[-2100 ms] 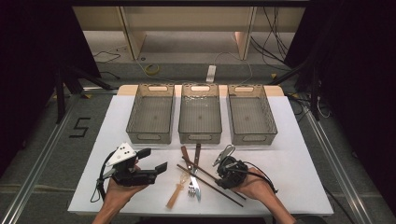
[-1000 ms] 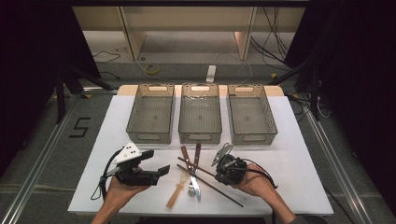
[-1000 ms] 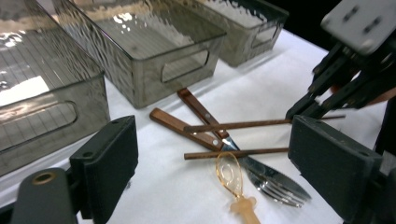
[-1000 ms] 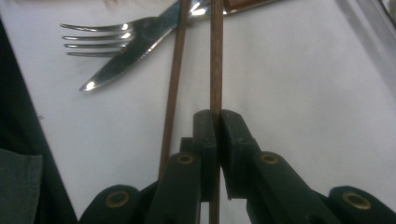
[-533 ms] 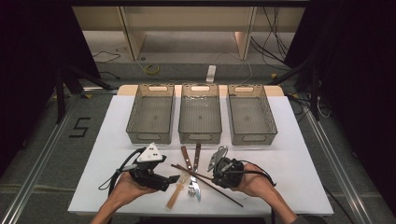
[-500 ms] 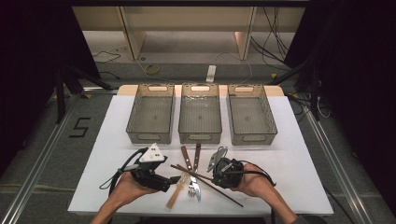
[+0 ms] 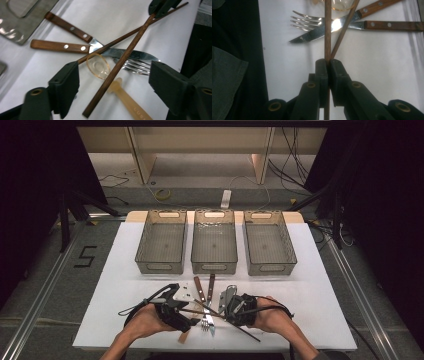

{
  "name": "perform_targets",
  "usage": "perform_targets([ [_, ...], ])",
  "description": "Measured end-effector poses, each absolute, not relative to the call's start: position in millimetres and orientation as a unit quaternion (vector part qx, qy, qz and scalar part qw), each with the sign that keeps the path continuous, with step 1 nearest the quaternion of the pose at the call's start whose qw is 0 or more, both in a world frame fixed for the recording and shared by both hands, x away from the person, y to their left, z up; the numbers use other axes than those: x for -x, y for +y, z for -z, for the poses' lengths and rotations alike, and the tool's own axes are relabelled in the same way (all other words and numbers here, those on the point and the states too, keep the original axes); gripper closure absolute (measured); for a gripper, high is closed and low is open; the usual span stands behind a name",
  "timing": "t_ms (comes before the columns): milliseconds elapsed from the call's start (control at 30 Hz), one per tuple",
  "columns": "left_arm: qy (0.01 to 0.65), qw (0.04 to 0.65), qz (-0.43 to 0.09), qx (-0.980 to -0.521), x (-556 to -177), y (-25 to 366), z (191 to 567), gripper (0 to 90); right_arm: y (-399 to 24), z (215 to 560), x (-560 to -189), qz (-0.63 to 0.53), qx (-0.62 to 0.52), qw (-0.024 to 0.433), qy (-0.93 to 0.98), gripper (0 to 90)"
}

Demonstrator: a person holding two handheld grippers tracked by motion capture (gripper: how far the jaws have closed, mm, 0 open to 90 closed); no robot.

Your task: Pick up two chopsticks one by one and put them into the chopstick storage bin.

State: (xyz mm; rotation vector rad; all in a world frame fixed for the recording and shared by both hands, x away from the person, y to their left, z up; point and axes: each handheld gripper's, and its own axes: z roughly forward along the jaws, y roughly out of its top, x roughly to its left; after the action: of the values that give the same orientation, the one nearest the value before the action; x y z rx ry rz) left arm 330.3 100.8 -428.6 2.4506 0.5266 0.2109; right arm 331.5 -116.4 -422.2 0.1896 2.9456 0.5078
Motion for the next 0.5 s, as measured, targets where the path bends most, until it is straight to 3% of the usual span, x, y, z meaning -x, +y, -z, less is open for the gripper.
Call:
perform_targets([
  [500, 0.147, 0.267, -0.065, -0.950, -324, 87, 433, 51.3, -113, 420, -325, -0.169, -0.029, 0.074, 0.982, 85.6],
])
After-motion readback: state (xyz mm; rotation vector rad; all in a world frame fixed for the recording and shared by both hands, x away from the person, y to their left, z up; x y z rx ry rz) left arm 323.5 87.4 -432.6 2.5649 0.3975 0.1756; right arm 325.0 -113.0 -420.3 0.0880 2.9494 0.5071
